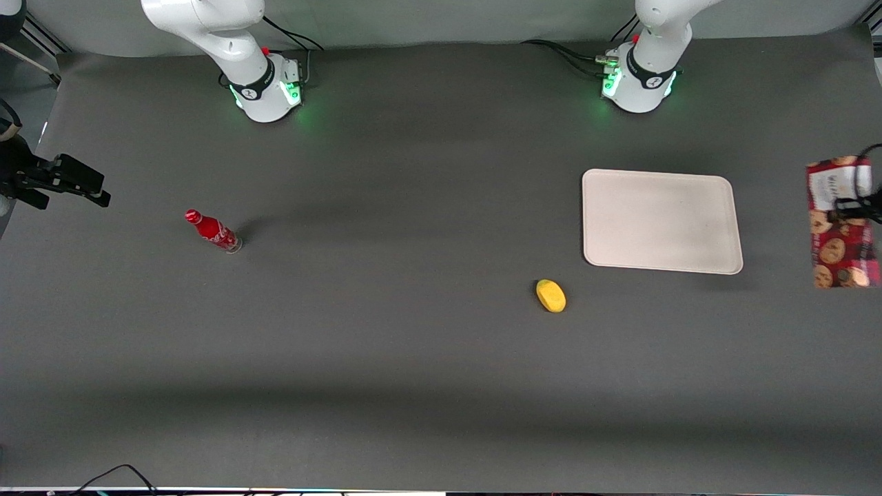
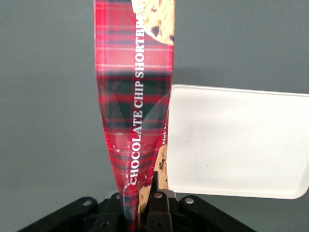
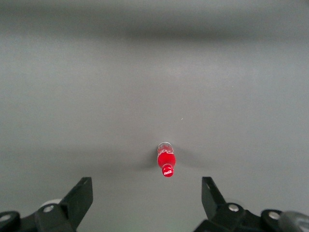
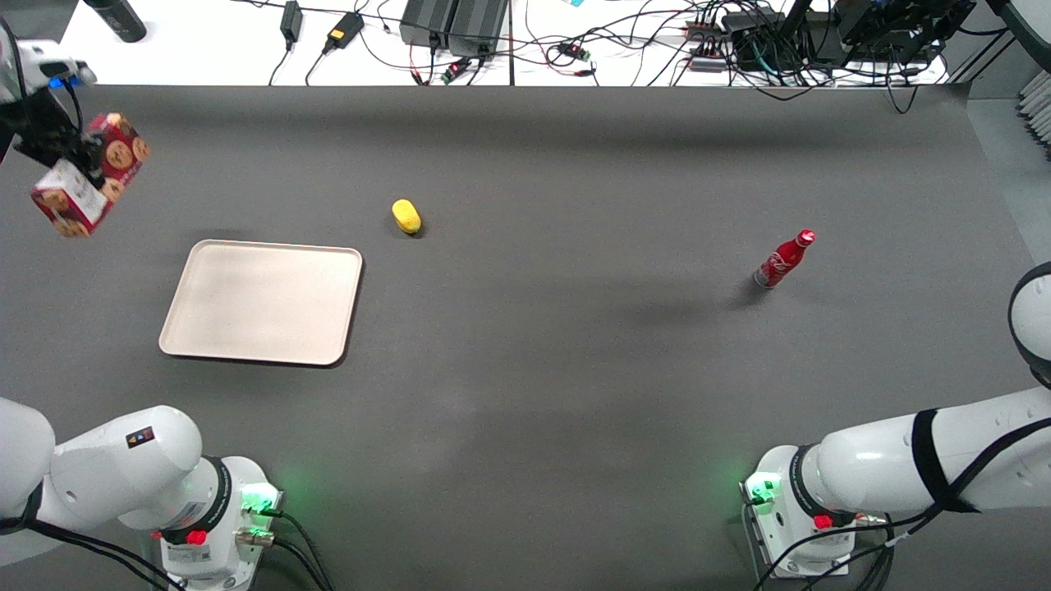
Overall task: Place red cookie box on tray
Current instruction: 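Lift the cookie box and carry it over the white tray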
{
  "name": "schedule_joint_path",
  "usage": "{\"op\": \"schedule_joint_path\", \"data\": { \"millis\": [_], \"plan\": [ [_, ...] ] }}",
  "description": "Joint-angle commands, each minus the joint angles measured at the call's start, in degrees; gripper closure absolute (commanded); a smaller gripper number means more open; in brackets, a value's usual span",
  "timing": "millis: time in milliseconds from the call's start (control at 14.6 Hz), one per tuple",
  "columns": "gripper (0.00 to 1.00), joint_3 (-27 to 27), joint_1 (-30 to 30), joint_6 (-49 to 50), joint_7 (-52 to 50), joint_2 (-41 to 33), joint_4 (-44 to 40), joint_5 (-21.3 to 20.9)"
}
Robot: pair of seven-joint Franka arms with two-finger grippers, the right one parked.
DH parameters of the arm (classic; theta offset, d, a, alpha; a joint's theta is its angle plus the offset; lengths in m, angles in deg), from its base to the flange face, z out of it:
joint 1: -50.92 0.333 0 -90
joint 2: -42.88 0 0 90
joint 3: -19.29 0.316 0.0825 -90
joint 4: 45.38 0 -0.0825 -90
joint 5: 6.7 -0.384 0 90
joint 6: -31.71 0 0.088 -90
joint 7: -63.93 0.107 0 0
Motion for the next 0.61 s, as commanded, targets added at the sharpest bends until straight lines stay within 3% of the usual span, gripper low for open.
{"op": "schedule_joint_path", "data": {
  "millis": [0, 273, 547],
  "plan": [
    [1.0, 6.4, -5.5, -11.5, -1.2, -7.8, 16.0, 2.2],
    [1.0, 19.5, -20.1, -20.5, -1.2, -9.2, 23.9, 2.7],
    [1.0, 25.0, -27.1, -29.8, -1.3, -8.9, 29.9, 2.8]
  ]
}}
